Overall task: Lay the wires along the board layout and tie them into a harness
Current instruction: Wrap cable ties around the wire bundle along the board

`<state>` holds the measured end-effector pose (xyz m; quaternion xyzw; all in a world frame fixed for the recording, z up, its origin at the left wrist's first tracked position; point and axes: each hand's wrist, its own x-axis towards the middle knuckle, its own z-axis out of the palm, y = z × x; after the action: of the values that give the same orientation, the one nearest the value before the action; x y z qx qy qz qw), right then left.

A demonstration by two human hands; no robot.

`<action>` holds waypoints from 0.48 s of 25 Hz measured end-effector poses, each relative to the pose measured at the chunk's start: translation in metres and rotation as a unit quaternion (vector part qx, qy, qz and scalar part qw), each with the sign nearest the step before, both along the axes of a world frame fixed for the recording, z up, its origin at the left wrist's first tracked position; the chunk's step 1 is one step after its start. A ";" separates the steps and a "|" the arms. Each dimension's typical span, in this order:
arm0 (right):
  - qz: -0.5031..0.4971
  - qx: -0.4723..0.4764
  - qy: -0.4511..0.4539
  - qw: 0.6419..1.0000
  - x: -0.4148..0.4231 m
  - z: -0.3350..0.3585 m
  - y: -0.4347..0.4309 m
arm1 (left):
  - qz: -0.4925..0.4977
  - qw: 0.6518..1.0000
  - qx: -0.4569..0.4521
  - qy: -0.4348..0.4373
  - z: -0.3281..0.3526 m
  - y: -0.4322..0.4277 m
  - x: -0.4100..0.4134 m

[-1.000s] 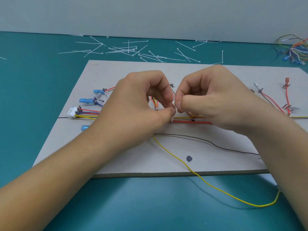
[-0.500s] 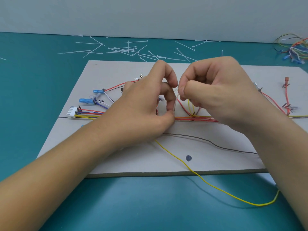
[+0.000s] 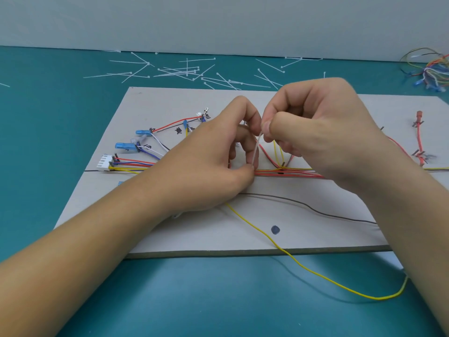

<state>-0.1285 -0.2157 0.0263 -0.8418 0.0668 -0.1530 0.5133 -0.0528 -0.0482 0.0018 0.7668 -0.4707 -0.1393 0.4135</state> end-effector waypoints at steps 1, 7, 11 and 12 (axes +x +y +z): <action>-0.004 -0.003 -0.003 1.000 0.000 0.000 0.000 | -0.002 1.000 0.005 -0.004 0.000 0.000 0.000; -0.053 -0.047 -0.039 0.997 -0.001 0.001 0.001 | 0.000 0.999 0.035 -0.001 0.002 -0.001 0.001; -0.093 -0.120 -0.067 0.986 -0.002 0.000 0.002 | 0.019 0.999 0.028 0.008 0.001 -0.002 0.002; -0.099 -0.132 -0.073 0.984 -0.002 -0.001 0.002 | 0.020 0.999 0.026 0.009 0.001 -0.002 0.002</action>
<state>-0.1306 -0.2141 0.0258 -0.8781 0.0914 -0.2716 0.3832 -0.0507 -0.0506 0.0023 0.7851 -0.4480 -0.1501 0.4005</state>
